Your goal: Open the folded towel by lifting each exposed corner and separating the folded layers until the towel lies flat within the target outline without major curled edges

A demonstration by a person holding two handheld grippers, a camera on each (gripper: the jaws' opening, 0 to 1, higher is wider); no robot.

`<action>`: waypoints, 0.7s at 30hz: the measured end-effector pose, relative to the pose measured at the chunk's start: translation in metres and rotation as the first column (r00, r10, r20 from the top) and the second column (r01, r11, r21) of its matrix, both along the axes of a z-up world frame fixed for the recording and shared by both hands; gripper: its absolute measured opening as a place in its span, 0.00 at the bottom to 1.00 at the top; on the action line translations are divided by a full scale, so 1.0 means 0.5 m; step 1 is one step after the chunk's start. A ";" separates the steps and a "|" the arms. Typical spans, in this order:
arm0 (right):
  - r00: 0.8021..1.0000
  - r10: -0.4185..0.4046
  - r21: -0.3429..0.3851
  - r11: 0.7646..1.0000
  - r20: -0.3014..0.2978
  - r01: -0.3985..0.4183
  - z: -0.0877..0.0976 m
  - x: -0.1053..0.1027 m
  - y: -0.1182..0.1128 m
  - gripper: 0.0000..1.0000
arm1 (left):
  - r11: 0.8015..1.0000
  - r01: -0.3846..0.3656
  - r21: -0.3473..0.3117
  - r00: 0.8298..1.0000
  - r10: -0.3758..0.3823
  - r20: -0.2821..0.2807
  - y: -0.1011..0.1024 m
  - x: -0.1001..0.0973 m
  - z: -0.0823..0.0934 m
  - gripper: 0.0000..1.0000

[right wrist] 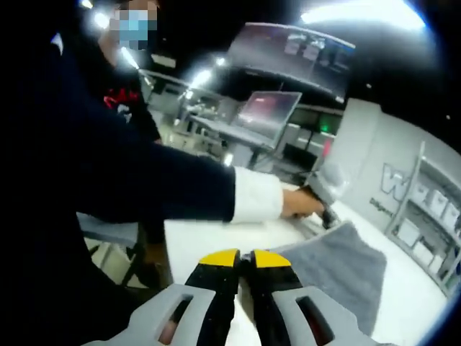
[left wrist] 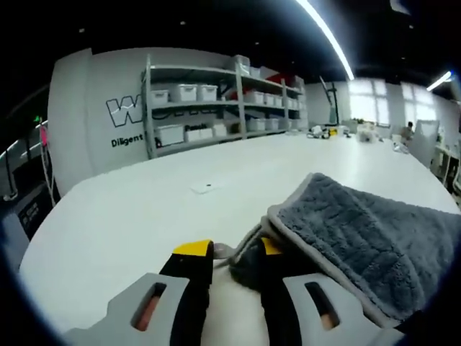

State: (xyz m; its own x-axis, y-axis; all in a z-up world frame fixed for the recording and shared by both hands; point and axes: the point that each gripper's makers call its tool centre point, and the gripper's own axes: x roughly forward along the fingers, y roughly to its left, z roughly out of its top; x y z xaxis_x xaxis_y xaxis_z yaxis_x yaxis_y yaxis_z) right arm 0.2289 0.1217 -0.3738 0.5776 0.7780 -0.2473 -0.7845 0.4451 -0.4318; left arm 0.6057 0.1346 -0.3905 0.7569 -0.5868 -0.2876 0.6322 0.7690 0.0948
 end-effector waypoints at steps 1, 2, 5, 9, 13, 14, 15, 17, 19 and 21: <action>1.000 -0.005 -0.009 1.000 0.012 0.006 0.000 0.002 -0.005 0.00 | 1.000 0.001 0.003 1.000 -0.001 0.003 0.000 0.002 0.002 0.26; 0.999 -0.016 -0.025 1.000 0.037 0.017 0.001 0.006 -0.011 0.00 | 1.000 -0.002 0.005 1.000 0.002 0.008 0.002 0.003 0.005 0.27; 0.990 -0.046 -0.097 0.994 0.131 0.059 -0.002 0.018 -0.026 0.05 | 1.000 -0.010 0.027 0.999 0.010 0.032 0.008 0.014 0.010 0.27; 0.970 -0.053 -0.217 0.970 0.237 0.106 -0.020 0.027 -0.037 0.09 | 0.998 -0.023 0.066 0.997 0.018 0.077 0.002 -0.013 0.009 0.29; 0.957 -0.054 -0.265 0.955 0.284 0.132 -0.030 0.034 -0.036 0.09 | 0.997 -0.032 0.066 0.996 0.027 0.080 0.010 -0.001 0.011 0.32; 0.953 -0.054 -0.289 0.946 0.299 0.144 -0.034 0.037 -0.038 0.09 | 0.997 -0.033 0.065 0.996 0.027 0.080 0.012 0.001 0.011 0.32; 0.948 -0.049 -0.316 0.936 0.316 0.154 -0.039 0.040 -0.037 0.09 | 0.997 -0.033 0.063 0.996 0.028 0.079 0.013 0.003 0.011 0.32; 0.947 -0.048 -0.316 0.936 0.319 0.154 -0.042 0.041 -0.032 0.09 | 0.998 -0.032 0.059 0.997 0.028 0.078 0.012 -0.007 0.010 0.32; 0.947 -0.049 -0.312 0.938 0.317 0.153 -0.042 0.042 -0.031 0.05 | 0.998 -0.025 0.054 0.996 0.021 0.081 0.011 -0.007 0.011 0.32; 0.945 -0.054 -0.314 0.936 0.324 0.161 -0.042 0.044 -0.033 0.02 | 0.998 -0.027 0.053 0.996 0.022 0.082 0.008 -0.021 0.009 0.32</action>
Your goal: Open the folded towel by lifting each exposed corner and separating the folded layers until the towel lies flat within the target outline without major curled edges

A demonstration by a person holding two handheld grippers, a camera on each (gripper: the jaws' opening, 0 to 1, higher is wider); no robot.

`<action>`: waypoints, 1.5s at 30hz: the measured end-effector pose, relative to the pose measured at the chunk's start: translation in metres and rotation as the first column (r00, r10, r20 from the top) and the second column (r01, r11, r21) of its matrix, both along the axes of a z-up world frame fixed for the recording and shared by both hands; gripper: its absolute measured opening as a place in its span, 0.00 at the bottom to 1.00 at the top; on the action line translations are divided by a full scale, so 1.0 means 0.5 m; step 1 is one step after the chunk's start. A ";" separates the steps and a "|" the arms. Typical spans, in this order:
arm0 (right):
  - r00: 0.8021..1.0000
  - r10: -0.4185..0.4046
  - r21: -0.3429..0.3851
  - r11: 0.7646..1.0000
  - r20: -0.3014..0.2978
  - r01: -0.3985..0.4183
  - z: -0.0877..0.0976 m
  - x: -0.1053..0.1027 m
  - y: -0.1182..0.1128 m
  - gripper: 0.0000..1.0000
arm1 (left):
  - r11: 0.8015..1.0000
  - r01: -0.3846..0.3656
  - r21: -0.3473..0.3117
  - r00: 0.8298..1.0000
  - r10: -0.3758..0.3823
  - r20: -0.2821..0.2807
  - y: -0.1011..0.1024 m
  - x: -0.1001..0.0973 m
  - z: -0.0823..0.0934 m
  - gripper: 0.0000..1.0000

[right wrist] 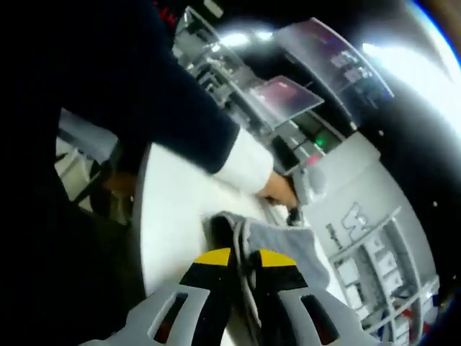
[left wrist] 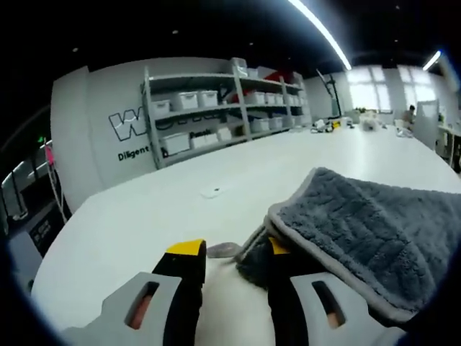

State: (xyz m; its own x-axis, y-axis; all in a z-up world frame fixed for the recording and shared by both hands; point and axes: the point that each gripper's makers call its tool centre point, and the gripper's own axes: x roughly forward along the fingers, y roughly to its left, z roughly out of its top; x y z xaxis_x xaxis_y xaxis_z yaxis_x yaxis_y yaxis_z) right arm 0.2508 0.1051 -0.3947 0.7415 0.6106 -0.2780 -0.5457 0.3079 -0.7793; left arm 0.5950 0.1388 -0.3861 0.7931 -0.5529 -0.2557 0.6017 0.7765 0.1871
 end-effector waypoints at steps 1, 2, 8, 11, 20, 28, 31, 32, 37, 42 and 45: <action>1.000 0.000 0.004 1.000 0.003 0.000 0.002 0.000 0.000 0.01 | 1.000 0.000 0.000 1.000 0.000 0.001 0.000 0.000 0.000 0.32; 1.000 0.001 0.012 1.000 0.006 -0.001 0.007 -0.002 -0.001 0.00 | 1.000 -0.001 0.003 1.000 0.001 0.004 0.001 0.000 0.000 0.33; 0.997 0.008 0.164 0.986 -0.072 0.004 0.028 -0.002 -0.002 0.00 | 1.000 0.002 0.004 1.000 -0.002 0.014 0.003 -0.004 0.002 0.35; 0.991 0.011 0.307 0.951 -0.130 0.030 0.054 0.006 -0.015 0.00 | 1.000 0.006 0.027 0.997 -0.009 0.079 0.004 -0.007 0.020 0.36; 0.936 0.114 0.507 0.858 -0.334 0.077 0.046 -0.006 -0.027 0.00 | 1.000 -0.012 -0.021 0.986 0.016 0.165 0.013 -0.021 0.072 0.47; 0.859 0.184 0.634 0.749 -0.478 0.192 0.059 0.018 -0.068 0.00 | 0.985 0.088 -0.148 0.983 -0.062 0.172 -0.020 -0.076 0.114 0.45; 0.863 0.186 0.661 0.722 -0.470 0.205 0.073 0.031 -0.078 0.00 | 0.973 0.127 -0.192 0.980 -0.093 0.178 -0.023 -0.088 0.129 0.45; 0.866 0.185 0.668 0.715 -0.464 0.205 0.077 0.030 -0.082 0.00 | 0.970 0.143 -0.195 0.978 -0.107 0.181 -0.025 -0.095 0.132 0.45; 0.863 0.196 0.717 0.656 -0.466 0.238 0.096 0.042 -0.101 0.00 | 0.925 0.338 -0.175 0.923 -0.289 0.254 -0.053 -0.135 0.159 0.45; 0.865 0.197 0.742 0.620 -0.462 0.255 0.107 0.050 -0.122 0.00 | 0.902 0.417 -0.109 0.896 -0.388 0.217 -0.077 -0.171 0.150 0.46; 0.875 0.176 0.744 0.616 -0.452 0.260 0.111 0.057 -0.135 0.00 | 0.841 0.512 -0.173 0.852 -0.472 0.226 -0.090 -0.201 0.164 0.45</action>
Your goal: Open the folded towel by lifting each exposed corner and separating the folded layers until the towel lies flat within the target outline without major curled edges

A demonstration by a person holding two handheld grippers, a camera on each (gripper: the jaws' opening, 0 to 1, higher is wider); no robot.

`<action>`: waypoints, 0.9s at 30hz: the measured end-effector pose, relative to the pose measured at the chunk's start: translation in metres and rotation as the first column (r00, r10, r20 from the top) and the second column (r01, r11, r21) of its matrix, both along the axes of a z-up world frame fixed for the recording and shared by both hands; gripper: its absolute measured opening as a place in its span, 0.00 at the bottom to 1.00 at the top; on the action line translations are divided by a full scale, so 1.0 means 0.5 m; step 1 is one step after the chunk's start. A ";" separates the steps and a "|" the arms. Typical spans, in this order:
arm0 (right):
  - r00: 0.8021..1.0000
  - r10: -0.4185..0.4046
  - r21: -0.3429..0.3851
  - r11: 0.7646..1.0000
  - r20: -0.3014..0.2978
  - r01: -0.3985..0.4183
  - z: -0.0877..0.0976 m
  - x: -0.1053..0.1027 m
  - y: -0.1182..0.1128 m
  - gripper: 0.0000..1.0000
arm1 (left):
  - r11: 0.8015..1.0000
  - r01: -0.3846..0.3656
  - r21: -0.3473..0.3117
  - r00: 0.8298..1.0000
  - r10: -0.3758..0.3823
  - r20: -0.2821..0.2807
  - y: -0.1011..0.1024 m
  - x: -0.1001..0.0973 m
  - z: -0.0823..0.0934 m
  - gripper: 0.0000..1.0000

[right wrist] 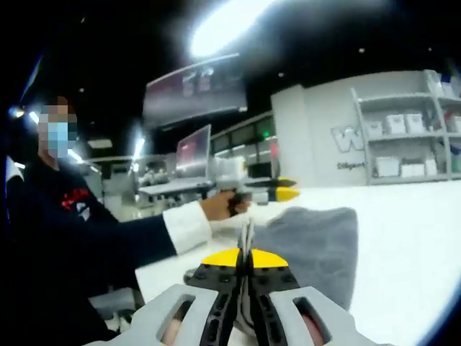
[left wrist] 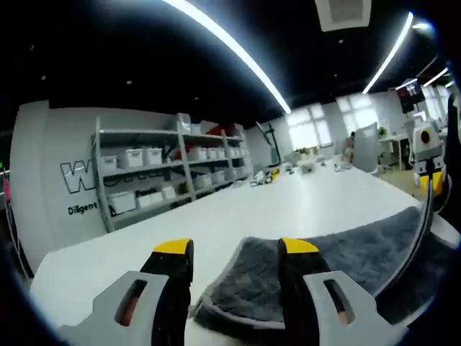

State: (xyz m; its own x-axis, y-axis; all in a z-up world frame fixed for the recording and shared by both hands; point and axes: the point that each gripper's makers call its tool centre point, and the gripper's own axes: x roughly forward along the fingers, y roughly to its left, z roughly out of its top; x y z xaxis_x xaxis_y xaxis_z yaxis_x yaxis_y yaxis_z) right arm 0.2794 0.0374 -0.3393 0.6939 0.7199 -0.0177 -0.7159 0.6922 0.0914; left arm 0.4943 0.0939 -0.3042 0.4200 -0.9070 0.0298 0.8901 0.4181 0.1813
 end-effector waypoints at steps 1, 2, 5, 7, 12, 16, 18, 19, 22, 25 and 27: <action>1.000 -0.002 0.001 1.000 -0.001 0.002 0.000 0.001 -0.002 0.00 | 0.999 0.044 -0.020 0.999 -0.044 -0.026 -0.004 -0.012 0.003 0.45; 1.000 -0.007 0.007 1.000 0.000 0.007 0.002 0.002 -0.006 0.00 | 0.995 0.103 -0.020 0.994 -0.103 -0.047 -0.011 -0.032 0.001 0.45; 1.000 -0.016 0.016 1.000 0.000 0.016 0.005 0.004 -0.014 0.00 | 0.987 0.158 -0.018 0.987 -0.158 -0.026 -0.013 -0.035 0.007 0.45; 1.000 -0.022 0.022 1.000 0.001 0.022 0.008 0.006 -0.019 0.00 | 0.983 0.184 -0.014 0.983 -0.185 -0.019 -0.021 -0.053 0.005 0.43; 0.999 -0.045 0.028 0.999 0.015 0.044 0.012 0.009 -0.032 0.00 | 0.951 0.304 -0.053 0.949 -0.307 -0.069 -0.029 -0.088 0.003 0.36; 0.999 -0.049 0.040 0.998 0.010 0.049 0.014 0.013 -0.040 0.00 | 0.911 0.411 -0.032 0.906 -0.412 -0.099 -0.052 -0.147 -0.012 0.36; 0.999 -0.041 0.060 0.997 0.000 0.041 0.017 0.013 -0.043 0.00 | 0.874 0.484 -0.036 0.864 -0.484 -0.138 -0.061 -0.182 -0.020 0.39; 0.999 -0.038 0.066 0.997 -0.003 0.038 0.018 0.013 -0.045 0.00 | 0.861 0.508 -0.033 0.850 -0.507 -0.143 -0.064 -0.193 -0.023 0.41; 0.999 -0.035 0.076 0.996 -0.009 0.035 0.021 0.013 -0.050 0.00 | 0.819 0.573 0.033 0.812 -0.561 -0.160 -0.075 -0.237 -0.051 0.43; 0.999 -0.035 0.082 0.996 -0.014 0.036 0.021 0.012 -0.054 0.00 | 0.797 0.602 0.057 0.791 -0.584 -0.180 -0.082 -0.254 -0.067 0.44; 0.999 -0.034 0.081 0.996 -0.016 0.035 0.018 0.011 -0.054 0.00 | 0.781 0.621 0.067 0.775 -0.599 -0.202 -0.082 -0.267 -0.076 0.44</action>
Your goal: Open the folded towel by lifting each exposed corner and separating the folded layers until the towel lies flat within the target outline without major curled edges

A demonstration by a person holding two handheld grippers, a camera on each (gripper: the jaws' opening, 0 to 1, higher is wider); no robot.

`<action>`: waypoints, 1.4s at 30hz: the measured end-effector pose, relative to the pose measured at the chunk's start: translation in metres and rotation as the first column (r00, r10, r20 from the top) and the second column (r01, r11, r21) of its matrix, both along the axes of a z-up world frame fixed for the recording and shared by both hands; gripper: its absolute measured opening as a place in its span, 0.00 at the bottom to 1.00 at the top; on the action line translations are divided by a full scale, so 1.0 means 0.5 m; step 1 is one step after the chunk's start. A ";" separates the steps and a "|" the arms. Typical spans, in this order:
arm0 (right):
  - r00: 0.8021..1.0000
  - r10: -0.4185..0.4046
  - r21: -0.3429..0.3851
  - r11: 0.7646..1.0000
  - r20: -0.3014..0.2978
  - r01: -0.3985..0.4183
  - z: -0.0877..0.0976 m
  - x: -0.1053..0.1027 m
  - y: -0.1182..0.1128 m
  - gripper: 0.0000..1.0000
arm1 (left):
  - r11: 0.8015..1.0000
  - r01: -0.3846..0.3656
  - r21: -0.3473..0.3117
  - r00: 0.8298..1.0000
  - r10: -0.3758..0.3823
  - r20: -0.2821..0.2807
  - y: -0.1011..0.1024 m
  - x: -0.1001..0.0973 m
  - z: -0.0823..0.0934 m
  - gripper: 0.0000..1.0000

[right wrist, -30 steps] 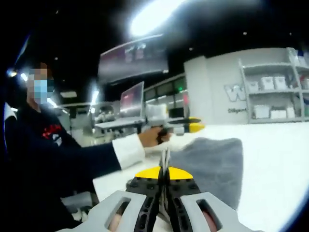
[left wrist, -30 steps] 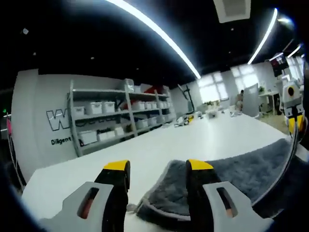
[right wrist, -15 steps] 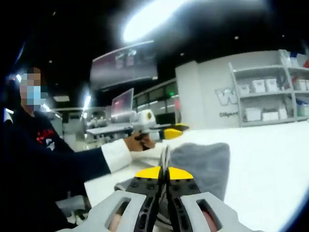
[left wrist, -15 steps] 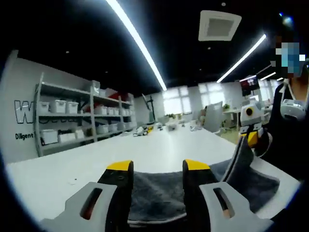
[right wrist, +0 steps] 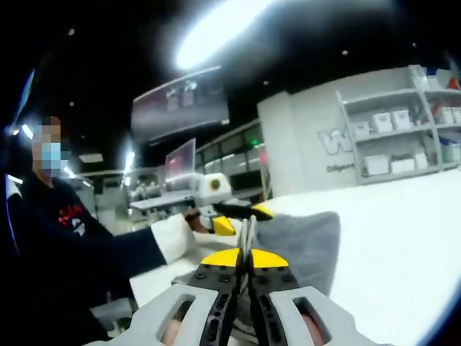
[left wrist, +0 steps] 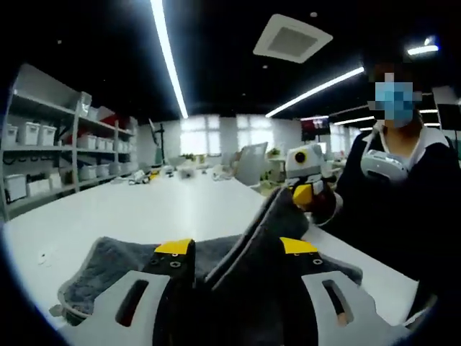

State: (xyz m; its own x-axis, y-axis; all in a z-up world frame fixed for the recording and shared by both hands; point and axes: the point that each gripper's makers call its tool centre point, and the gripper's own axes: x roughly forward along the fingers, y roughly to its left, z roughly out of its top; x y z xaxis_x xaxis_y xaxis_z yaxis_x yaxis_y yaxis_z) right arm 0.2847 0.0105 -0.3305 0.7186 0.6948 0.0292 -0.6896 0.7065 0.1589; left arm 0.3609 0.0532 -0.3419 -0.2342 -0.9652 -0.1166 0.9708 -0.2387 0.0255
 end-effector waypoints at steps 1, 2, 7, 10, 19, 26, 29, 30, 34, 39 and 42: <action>1.000 0.000 0.000 1.000 -0.002 0.000 -0.002 -0.001 0.000 0.00 | 1.000 0.008 0.007 1.000 -0.008 0.006 0.001 -0.005 -0.003 0.44; 1.000 0.001 0.000 1.000 -0.003 -0.001 -0.003 -0.002 0.001 0.00 | 1.000 0.007 0.012 1.000 -0.007 0.011 0.002 -0.006 -0.006 0.44; 1.000 0.018 0.003 1.000 -0.010 -0.018 -0.003 -0.007 0.008 0.00 | 0.999 -0.007 0.038 0.999 0.006 0.038 0.005 -0.008 -0.015 0.38; 1.000 0.026 -0.011 1.000 -0.003 -0.026 -0.003 -0.010 0.013 0.00 | 0.997 -0.020 0.071 0.997 0.015 0.081 0.003 -0.008 -0.027 0.33; 0.999 0.029 -0.038 0.999 0.024 -0.028 -0.007 -0.011 0.015 0.00 | 0.991 -0.032 0.131 0.993 0.017 0.114 -0.005 -0.017 -0.043 0.15; 0.998 0.023 -0.059 0.998 0.059 -0.019 -0.002 -0.009 0.012 0.00 | 0.991 -0.045 0.129 0.994 0.032 0.103 0.003 0.005 -0.035 0.11; 0.997 0.016 -0.077 0.997 0.081 -0.010 0.002 -0.010 0.013 0.01 | 0.990 -0.054 0.133 0.995 0.042 0.096 0.003 0.010 -0.033 0.10; 0.996 0.016 -0.084 0.996 0.089 -0.008 0.005 -0.010 0.014 0.04 | 0.989 -0.059 0.135 0.994 0.046 0.100 0.003 0.012 -0.032 0.09; 0.992 -0.008 -0.122 0.992 0.125 0.024 0.015 -0.003 0.011 0.16 | 0.989 -0.065 0.133 0.993 0.051 0.106 0.000 0.015 -0.026 0.07; 0.989 -0.023 -0.165 0.985 0.143 0.047 0.024 0.007 0.013 0.29 | 0.989 -0.068 0.133 0.990 0.051 0.130 -0.004 0.010 -0.021 0.06; 0.985 -0.013 -0.220 0.974 0.174 0.052 0.028 0.005 0.026 0.35 | 0.988 -0.074 0.134 0.989 0.055 0.138 -0.006 0.011 -0.018 0.06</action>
